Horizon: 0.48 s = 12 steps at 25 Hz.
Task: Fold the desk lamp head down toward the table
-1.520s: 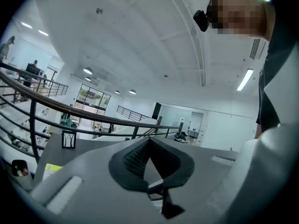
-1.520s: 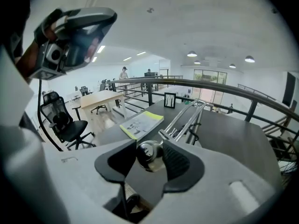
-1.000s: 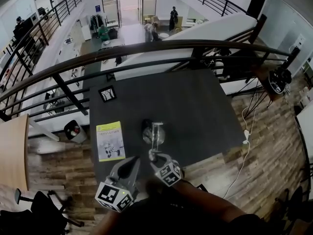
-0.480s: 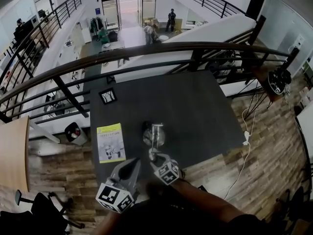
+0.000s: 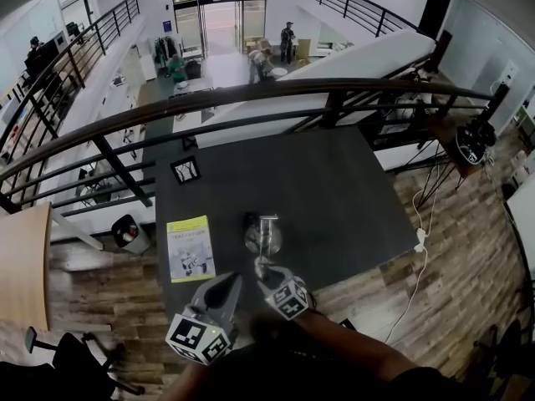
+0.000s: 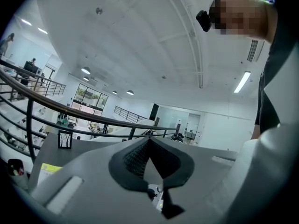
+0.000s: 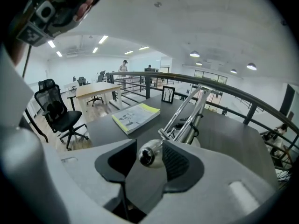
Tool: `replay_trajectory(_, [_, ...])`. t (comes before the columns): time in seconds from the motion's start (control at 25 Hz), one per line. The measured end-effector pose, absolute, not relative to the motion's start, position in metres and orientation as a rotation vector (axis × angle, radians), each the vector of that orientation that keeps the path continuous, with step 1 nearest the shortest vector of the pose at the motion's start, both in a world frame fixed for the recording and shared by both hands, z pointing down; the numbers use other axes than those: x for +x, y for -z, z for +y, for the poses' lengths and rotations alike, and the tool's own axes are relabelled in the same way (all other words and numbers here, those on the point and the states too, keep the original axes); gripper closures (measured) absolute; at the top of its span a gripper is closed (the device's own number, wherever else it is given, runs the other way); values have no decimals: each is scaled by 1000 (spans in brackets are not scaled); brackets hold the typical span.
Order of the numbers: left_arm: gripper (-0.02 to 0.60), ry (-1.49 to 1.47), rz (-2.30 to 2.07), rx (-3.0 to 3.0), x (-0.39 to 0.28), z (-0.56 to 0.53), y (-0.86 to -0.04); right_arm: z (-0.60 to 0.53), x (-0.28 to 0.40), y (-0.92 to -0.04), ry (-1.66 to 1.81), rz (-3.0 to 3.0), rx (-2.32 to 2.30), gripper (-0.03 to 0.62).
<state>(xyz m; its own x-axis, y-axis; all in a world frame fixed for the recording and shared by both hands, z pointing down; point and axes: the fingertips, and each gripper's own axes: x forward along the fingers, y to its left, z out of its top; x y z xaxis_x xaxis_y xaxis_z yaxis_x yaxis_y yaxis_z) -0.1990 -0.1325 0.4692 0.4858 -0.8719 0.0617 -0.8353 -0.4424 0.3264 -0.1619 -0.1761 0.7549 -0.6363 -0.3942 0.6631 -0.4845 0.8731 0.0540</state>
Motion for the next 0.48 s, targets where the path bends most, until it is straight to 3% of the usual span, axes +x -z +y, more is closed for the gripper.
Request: replay_trajectory(0.48, [580, 201, -1422, 2455, -184, -135, -458, -172, -148, -615, -150, -2639, 757, 554])
